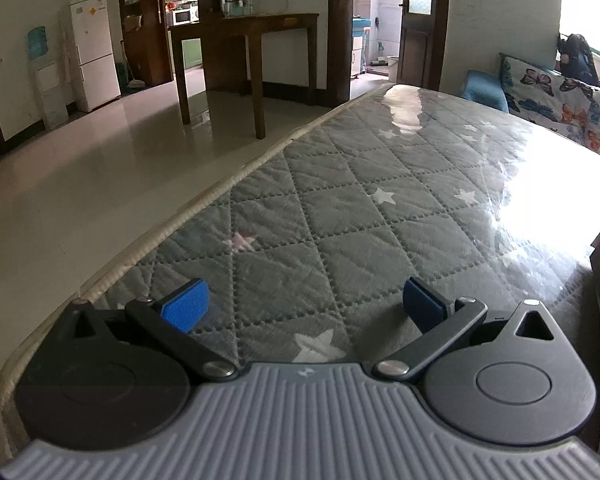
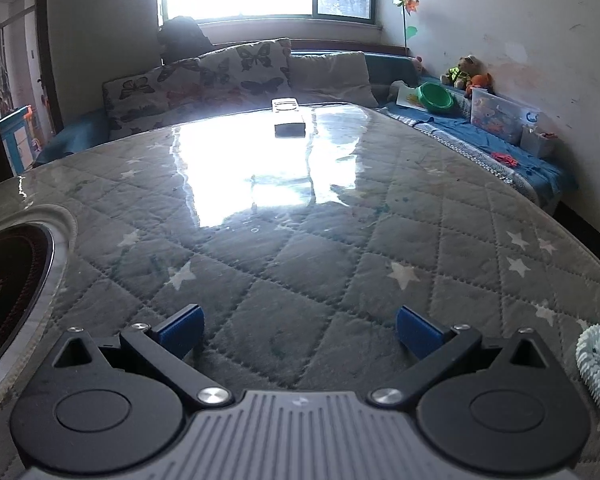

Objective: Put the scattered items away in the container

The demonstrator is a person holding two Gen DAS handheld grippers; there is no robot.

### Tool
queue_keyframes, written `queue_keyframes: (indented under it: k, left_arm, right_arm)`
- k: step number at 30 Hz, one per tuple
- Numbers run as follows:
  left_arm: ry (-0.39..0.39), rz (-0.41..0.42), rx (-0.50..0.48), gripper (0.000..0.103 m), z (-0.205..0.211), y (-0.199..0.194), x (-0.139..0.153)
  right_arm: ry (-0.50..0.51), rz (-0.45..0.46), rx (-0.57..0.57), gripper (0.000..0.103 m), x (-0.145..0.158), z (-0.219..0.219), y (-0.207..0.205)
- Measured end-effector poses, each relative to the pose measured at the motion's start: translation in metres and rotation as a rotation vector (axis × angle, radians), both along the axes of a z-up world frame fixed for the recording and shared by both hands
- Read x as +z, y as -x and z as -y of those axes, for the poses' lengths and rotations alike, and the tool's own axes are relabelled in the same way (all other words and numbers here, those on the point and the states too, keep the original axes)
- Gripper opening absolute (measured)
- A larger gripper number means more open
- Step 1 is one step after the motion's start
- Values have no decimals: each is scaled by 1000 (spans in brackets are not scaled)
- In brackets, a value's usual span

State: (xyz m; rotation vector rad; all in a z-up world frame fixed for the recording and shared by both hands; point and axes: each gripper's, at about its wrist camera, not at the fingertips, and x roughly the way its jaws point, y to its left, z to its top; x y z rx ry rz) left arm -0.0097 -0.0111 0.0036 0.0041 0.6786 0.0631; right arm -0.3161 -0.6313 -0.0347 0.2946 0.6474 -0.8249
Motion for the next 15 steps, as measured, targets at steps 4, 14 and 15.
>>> queue_keyframes:
  k: [4,14,15]
  left_arm:
    - [1,1,9,103,1,-1,1]
    - [6,4,43,103,3,-4,2]
    - [8,6,43,103,-4,0,-1]
  right_arm:
    - [0,-1,0,103,0,2,-1]
    - [2,-3,0,103,-2,3,-2]
    - [1,-2,0,103,-2,6,-1]
